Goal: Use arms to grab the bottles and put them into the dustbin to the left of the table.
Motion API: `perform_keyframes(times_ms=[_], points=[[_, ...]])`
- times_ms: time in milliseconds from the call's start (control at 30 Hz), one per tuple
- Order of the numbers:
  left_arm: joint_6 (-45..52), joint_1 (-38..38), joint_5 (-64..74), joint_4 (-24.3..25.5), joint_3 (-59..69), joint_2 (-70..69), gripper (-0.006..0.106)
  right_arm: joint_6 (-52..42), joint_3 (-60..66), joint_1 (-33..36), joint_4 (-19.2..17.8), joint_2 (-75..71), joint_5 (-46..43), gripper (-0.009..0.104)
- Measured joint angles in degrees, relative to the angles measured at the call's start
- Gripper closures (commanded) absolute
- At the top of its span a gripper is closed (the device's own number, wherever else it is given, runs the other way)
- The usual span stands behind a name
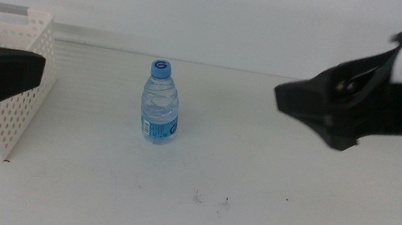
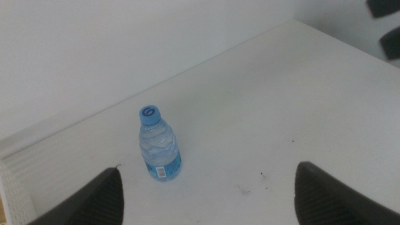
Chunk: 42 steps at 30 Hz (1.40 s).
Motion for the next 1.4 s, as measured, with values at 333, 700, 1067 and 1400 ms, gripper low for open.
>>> perform_keyframes(times_ms=[333,700,1067,1400], points=[[0.00,0.00,0.00,0.00,0.00,0.00,0.007,-0.80,-1.55,0.00,-0.22,-0.45,0.96,0.009],[0.19,0.00,-5.34,-0.23,0.12,0.00,0.007,-0.80,-1.55,0.00,-0.44,-0.45,0.96,0.009],[28.31,0.00,-36.41,-32.56,29.97,-0.08,0.007,-0.80,-1.55,0.00,-0.44,-0.45,0.96,0.009],[41.16,0.00,-44.83,-48.64,40.60,-0.08,0.007,-0.80,-1.55,0.00,-0.44,-0.45,0.96,0.009]])
